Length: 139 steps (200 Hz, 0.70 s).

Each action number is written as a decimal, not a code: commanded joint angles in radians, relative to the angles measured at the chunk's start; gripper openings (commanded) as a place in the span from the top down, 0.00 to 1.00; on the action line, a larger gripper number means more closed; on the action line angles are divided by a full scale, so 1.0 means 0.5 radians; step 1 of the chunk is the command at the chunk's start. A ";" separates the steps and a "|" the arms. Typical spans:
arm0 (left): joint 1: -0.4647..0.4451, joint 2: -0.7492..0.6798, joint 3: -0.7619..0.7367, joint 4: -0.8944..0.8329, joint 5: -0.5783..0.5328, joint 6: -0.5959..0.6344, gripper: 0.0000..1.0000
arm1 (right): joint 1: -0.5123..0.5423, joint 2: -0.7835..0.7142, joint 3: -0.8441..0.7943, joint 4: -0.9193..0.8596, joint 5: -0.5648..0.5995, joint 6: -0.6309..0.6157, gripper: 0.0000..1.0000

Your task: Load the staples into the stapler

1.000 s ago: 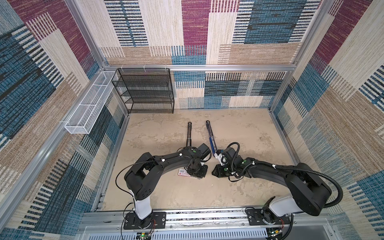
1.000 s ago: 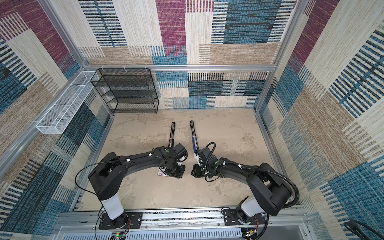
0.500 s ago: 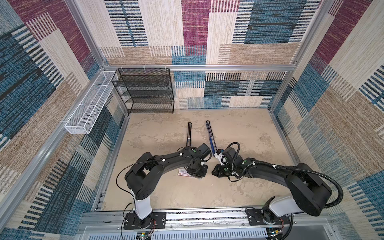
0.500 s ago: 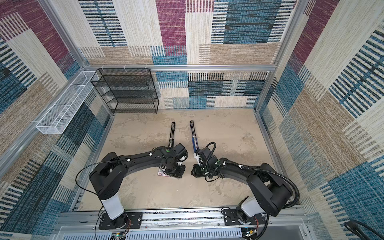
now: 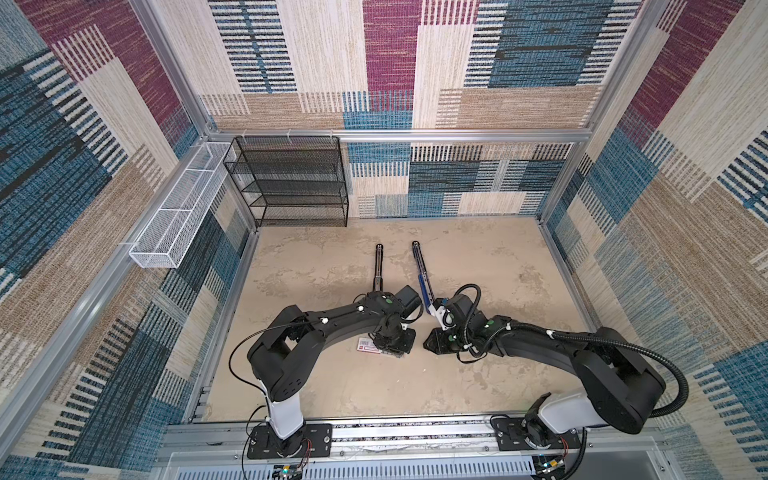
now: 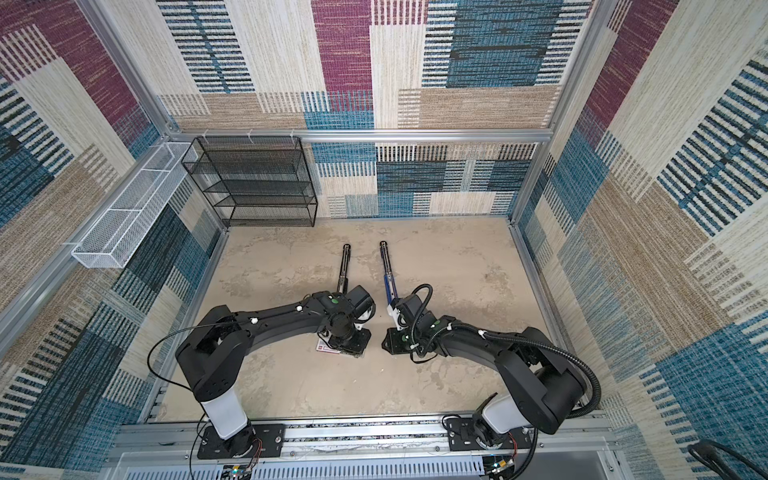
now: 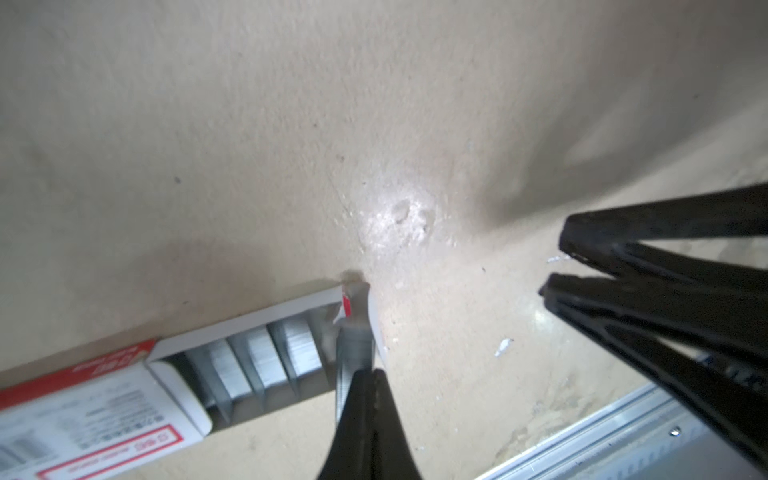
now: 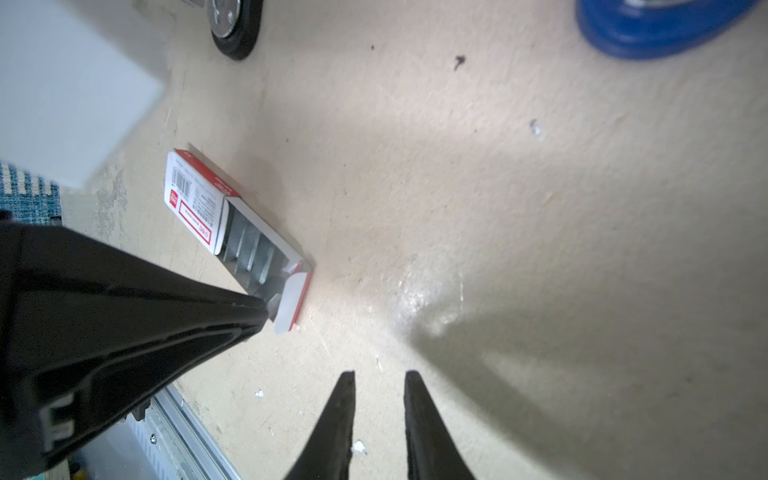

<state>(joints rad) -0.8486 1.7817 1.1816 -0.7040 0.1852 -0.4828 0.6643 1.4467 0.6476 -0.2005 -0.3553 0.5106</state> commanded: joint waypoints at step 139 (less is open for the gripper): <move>0.335 -0.841 -0.210 0.740 0.258 -0.279 1.00 | -0.549 -0.378 0.199 0.484 -0.707 0.092 0.66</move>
<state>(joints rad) -0.7124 1.4300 1.1233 -0.5678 0.2253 -0.5308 0.4328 1.2636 0.7269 -0.1070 -0.5354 0.5110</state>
